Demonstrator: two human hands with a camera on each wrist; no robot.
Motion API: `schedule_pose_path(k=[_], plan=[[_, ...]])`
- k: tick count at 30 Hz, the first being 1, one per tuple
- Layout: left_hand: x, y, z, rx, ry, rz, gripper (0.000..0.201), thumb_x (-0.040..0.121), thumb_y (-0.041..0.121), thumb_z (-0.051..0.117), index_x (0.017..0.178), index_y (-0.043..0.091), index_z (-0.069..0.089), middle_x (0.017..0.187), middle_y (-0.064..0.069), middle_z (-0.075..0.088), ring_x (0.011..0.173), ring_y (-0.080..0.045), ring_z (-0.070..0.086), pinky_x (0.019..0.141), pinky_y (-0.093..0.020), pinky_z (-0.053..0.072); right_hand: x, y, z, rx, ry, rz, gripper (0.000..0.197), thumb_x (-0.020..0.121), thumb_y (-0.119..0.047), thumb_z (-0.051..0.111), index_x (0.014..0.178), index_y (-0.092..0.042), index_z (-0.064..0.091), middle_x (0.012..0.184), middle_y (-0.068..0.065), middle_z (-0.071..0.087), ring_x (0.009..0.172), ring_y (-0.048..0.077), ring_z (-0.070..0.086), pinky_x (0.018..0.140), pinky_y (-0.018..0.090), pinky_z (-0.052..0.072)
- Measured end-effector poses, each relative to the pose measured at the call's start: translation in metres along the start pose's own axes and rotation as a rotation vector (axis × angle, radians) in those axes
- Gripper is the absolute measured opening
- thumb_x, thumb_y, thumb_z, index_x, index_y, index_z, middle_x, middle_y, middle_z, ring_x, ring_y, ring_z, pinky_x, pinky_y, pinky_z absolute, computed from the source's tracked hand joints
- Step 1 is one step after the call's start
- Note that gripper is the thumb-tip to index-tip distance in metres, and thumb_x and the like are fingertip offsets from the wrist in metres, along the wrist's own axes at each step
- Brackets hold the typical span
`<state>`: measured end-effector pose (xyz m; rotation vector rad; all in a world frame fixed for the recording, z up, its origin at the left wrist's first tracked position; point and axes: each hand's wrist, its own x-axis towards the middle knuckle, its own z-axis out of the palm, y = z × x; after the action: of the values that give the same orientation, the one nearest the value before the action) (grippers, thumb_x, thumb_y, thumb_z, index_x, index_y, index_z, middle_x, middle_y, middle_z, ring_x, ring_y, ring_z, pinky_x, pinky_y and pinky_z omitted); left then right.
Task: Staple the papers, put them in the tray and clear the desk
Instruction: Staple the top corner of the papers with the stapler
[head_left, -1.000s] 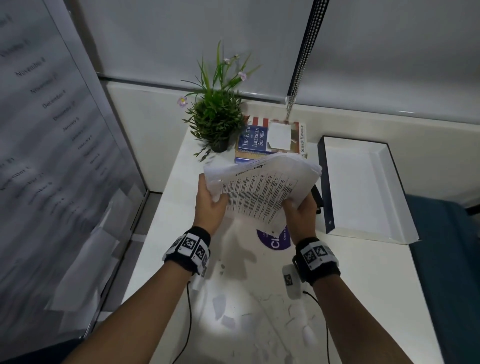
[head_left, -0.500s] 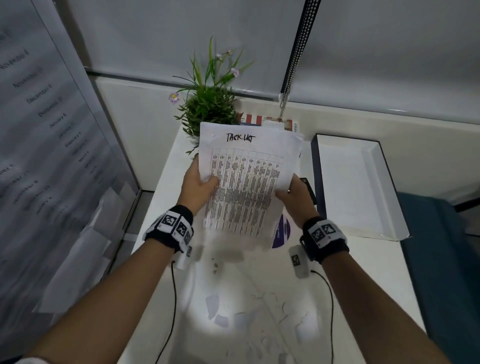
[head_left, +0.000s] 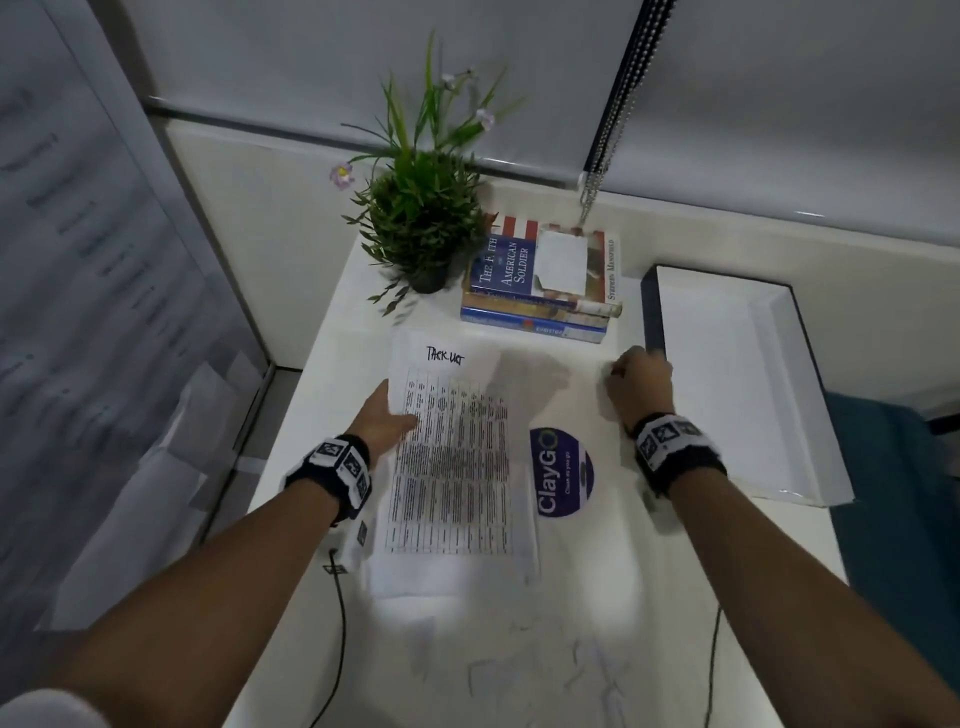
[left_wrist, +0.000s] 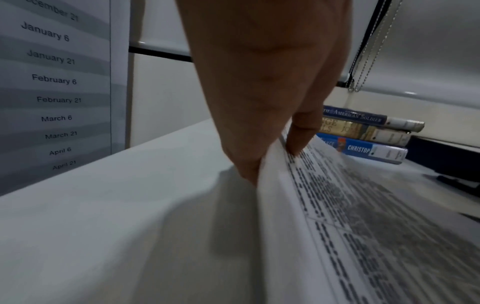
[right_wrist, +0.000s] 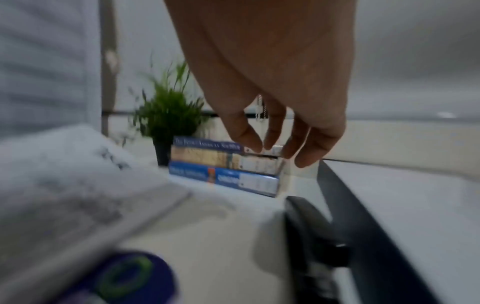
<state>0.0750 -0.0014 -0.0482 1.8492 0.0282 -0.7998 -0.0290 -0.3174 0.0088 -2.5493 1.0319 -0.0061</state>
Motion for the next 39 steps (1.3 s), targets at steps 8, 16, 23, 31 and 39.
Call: schedule_pose_path(k=[8, 16, 23, 31, 39], plan=[[0.006, 0.001, 0.002, 0.044, 0.048, -0.098, 0.046, 0.077, -0.012, 0.052, 0.122, -0.002, 0.049, 0.090, -0.013, 0.058, 0.074, -0.021, 0.054, 0.064, -0.029, 0.046, 0.035, 0.016, 0.018, -0.179, -0.319, 0.172, 0.041, 0.097, -0.022, 0.039, 0.125, 0.007, 0.049, 0.128, 0.028, 0.055, 0.116, 0.041, 0.055, 0.095, 0.044, 0.046], [0.017, 0.013, -0.001, 0.145, 0.055, -0.186, 0.069, 0.089, 0.014, 0.058, 0.145, 0.004, 0.019, 0.141, -0.021, 0.041, 0.127, -0.035, 0.045, 0.103, -0.040, 0.040, 0.027, 0.008, 0.028, 0.094, -0.204, 0.321, 0.054, 0.091, -0.022, 0.052, 0.131, 0.007, 0.030, 0.122, 0.029, 0.053, 0.113, 0.044, 0.053, 0.086, 0.046, 0.045], [0.031, 0.017, -0.005, 0.144, 0.115, -0.156, 0.041, 0.092, 0.020, 0.052, 0.127, 0.001, 0.041, 0.125, -0.022, 0.054, 0.102, -0.028, 0.054, 0.088, -0.034, 0.044, 0.012, -0.057, 0.023, 0.946, -0.216, 0.175, 0.027, 0.092, -0.011, 0.045, 0.110, -0.017, 0.027, 0.094, 0.012, 0.053, 0.072, 0.029, 0.057, 0.064, 0.038, 0.051], [0.030, 0.023, -0.007, 0.090, 0.078, -0.181, 0.055, 0.091, 0.033, 0.050, 0.135, 0.004, 0.035, 0.137, -0.020, 0.047, 0.124, -0.036, 0.049, 0.102, -0.044, 0.041, 0.007, -0.157, 0.044, 1.352, -0.370, 0.175, 0.023, 0.089, -0.008, 0.051, 0.110, -0.016, 0.044, 0.091, 0.006, 0.052, 0.072, 0.025, 0.062, 0.071, 0.040, 0.055], [0.026, 0.020, -0.003, 0.085, 0.069, -0.025, 0.060, 0.084, 0.029, 0.046, 0.140, 0.009, 0.032, 0.141, -0.015, 0.048, 0.125, -0.035, 0.050, 0.106, -0.051, 0.040, 0.005, -0.210, 0.056, 1.490, -0.175, 0.137, 0.006, 0.088, -0.017, 0.054, 0.088, -0.015, 0.048, 0.066, 0.005, 0.057, 0.063, 0.024, 0.059, 0.076, 0.045, 0.051]])
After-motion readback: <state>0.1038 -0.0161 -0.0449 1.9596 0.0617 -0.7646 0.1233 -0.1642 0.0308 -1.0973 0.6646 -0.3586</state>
